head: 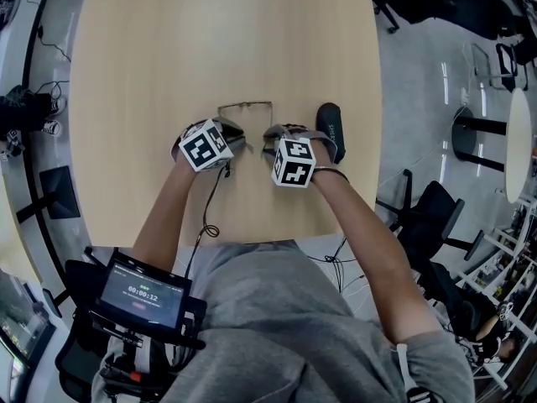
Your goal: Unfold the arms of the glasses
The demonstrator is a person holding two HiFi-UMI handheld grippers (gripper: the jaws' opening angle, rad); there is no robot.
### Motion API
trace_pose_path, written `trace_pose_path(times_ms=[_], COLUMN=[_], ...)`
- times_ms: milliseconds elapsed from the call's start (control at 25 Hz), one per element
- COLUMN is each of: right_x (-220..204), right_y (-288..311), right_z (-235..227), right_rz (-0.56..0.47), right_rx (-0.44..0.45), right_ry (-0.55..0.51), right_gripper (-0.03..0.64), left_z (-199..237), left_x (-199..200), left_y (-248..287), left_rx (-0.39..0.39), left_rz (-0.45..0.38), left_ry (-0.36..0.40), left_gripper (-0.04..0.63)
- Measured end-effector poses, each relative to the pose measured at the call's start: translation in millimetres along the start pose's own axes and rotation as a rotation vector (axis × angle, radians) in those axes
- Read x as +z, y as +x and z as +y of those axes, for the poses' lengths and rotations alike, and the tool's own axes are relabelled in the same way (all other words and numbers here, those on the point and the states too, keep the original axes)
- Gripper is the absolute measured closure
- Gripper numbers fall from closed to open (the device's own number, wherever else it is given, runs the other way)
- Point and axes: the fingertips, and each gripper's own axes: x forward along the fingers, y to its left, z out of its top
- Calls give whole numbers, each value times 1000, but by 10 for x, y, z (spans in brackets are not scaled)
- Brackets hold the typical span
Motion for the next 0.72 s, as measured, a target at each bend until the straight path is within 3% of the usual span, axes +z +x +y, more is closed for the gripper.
trace_pose_path(times_ms=[280,720], right_x=[-100,-254], right_y=[-1,-34], right_z=[-2,11], right_rz=[14,36], right_rx=[0,-5], right_ry=[-1,12], right_gripper=[483,483], left_z=[-48,-67], left_x=[-128,-264], left_y=[-35,-80], left_rx=[-13,-1], left_rz=[49,46], left_ry=[29,2], left_gripper=[574,574])
